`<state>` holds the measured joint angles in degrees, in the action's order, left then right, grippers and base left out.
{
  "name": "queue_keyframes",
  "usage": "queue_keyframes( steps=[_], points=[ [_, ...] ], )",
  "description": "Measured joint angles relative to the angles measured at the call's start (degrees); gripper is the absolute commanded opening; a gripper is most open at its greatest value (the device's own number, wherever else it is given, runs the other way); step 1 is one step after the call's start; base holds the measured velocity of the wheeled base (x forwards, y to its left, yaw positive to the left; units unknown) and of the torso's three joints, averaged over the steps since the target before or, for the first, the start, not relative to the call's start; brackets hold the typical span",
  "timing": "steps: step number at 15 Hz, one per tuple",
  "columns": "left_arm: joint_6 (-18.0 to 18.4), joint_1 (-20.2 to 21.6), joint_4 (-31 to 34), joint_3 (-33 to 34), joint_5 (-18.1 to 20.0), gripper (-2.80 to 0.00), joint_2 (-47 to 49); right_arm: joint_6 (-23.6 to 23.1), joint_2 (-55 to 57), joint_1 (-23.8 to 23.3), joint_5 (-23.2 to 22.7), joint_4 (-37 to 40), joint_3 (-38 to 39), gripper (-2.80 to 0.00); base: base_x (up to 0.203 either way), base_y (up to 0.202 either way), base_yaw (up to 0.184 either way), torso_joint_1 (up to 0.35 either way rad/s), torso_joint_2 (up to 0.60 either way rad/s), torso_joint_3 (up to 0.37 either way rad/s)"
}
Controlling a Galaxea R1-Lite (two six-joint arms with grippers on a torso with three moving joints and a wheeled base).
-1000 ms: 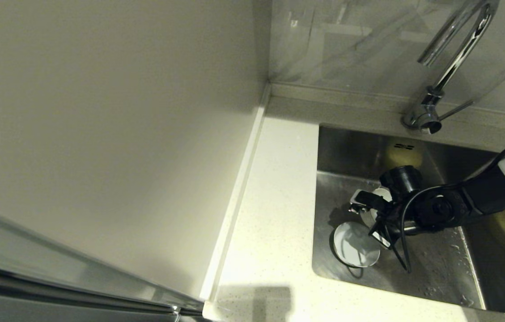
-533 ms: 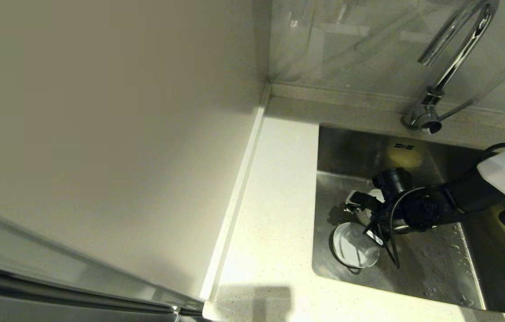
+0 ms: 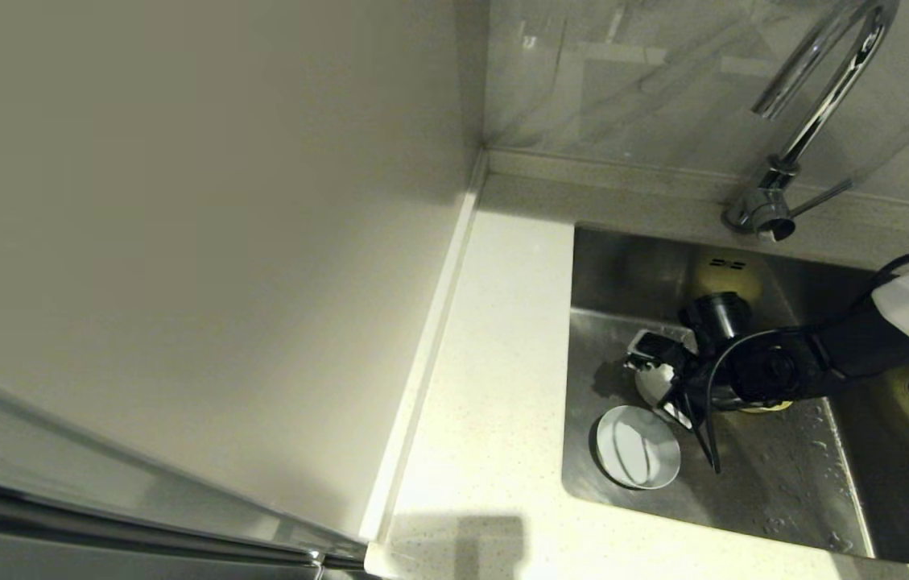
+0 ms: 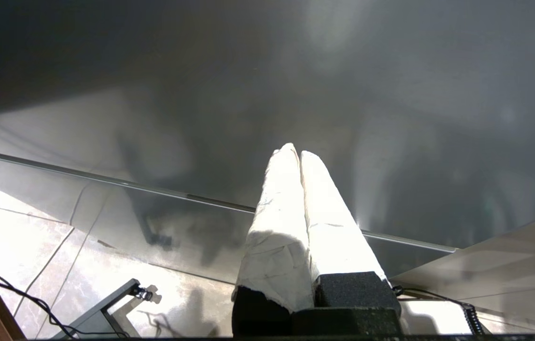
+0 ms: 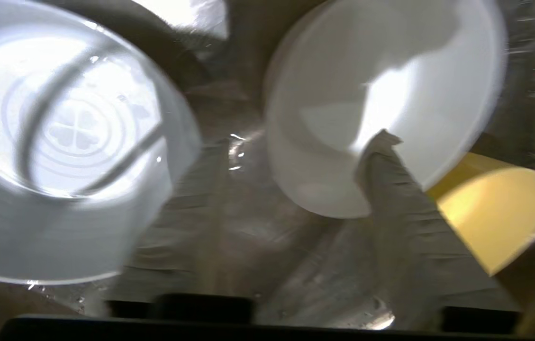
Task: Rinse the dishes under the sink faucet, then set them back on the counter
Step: Put a bowl into the sink, then turn on the faucet
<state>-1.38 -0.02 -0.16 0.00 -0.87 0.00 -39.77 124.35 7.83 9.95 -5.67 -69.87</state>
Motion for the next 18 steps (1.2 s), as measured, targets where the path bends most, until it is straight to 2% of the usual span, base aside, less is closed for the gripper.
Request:
queue_keyframes(
  steps=[3, 6, 8, 9, 12, 14, 16, 18],
  points=[
    [-0.02, 0.0, 0.0, 0.0, -0.01, -2.8, 0.0, 1.32, -5.11, -0.51, -0.09, 0.65, 0.92, 0.0, 0.0, 0.0, 0.0, 0.0, 0.0, 0.0],
    [0.0, 0.0, 0.0, 0.0, -0.03, -2.8, 0.0, 6.93, -16.11, -1.35, -0.67, 4.03, 3.74, 0.0, 0.0, 0.0, 0.0, 0.0, 0.0, 0.0],
    [-0.02, 0.0, 0.0, 0.0, -0.01, -2.8, 0.0, 11.25, -26.53, -4.71, -2.56, 10.11, 6.24, 0.0, 0.0, 0.0, 0.0, 0.0, 0.0, 0.0],
    [0.01, -0.02, 0.0, 0.0, -0.01, -2.8, 0.0, 12.86, -31.67, -8.12, -4.17, 14.3, 7.12, 0.0, 0.0, 0.0, 0.0, 0.0, 0.0, 0.0],
    [0.0, 0.0, 0.0, 0.0, 0.0, -2.8, 0.0, 15.55, -44.35, -24.11, -10.91, 27.48, 9.11, 0.0, 0.0, 0.0, 0.0, 0.0, 0.0, 0.0],
    [0.01, -0.02, -0.02, 0.0, 0.01, -2.8, 0.0, 16.27, -48.89, -32.95, -15.17, 32.16, 9.6, 0.0, 0.0, 0.0, 0.0, 0.0, 0.0, 0.0],
    [0.0, 0.0, 0.0, 0.0, 0.01, -2.8, 0.0, 16.75, -50.35, -37.57, -18.7, 33.08, 8.34, 0.0, 0.0, 0.0, 0.0, 0.0, 0.0, 0.0],
    [0.0, 0.0, 0.02, 0.0, -0.01, -2.8, 0.0, 16.79, -50.58, -39.5, -19.97, 33.19, 6.87, 0.0, 0.0, 0.0, 0.0, 0.0, 0.0, 0.0]
  ],
)
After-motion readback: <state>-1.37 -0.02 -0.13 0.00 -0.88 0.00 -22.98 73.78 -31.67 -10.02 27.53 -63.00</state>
